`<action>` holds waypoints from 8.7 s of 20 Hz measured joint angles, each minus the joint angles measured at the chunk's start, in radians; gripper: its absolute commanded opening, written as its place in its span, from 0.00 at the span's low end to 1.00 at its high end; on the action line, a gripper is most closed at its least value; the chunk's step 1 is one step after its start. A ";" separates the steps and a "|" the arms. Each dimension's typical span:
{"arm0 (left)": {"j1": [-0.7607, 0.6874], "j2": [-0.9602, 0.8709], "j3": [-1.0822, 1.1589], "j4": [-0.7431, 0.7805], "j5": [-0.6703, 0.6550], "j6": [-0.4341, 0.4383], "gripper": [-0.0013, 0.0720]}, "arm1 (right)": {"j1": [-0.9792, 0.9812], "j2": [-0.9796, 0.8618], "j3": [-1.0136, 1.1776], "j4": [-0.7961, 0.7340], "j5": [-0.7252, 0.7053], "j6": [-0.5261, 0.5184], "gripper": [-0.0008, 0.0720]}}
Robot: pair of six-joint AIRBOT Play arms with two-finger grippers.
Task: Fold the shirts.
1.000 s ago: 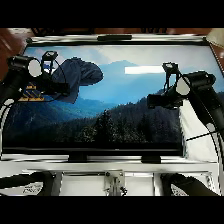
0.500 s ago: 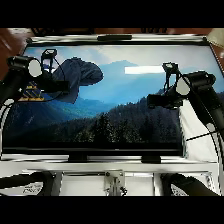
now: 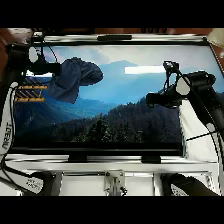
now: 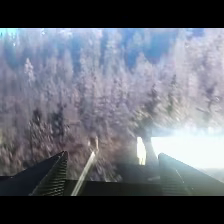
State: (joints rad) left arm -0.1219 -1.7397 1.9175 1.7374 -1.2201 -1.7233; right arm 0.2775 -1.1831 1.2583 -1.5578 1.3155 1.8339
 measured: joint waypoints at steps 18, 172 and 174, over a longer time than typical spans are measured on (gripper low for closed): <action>0.102 -0.408 0.127 -0.190 0.211 -0.056 0.07 | 0.000 0.000 0.000 0.106 -0.077 0.013 0.94; 0.286 0.148 -0.772 -0.864 0.389 0.273 0.07 | -0.438 -0.148 -0.455 0.409 -0.205 -0.217 0.87; 0.286 0.159 -0.770 -0.863 0.380 0.286 0.07 | -0.439 -0.165 -0.457 0.442 -0.201 -0.225 0.87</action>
State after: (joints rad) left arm 0.1642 -1.5803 1.1477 0.8742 -0.8406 -1.4376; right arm -0.1619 -1.3483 0.8017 -1.1156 1.1145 1.6085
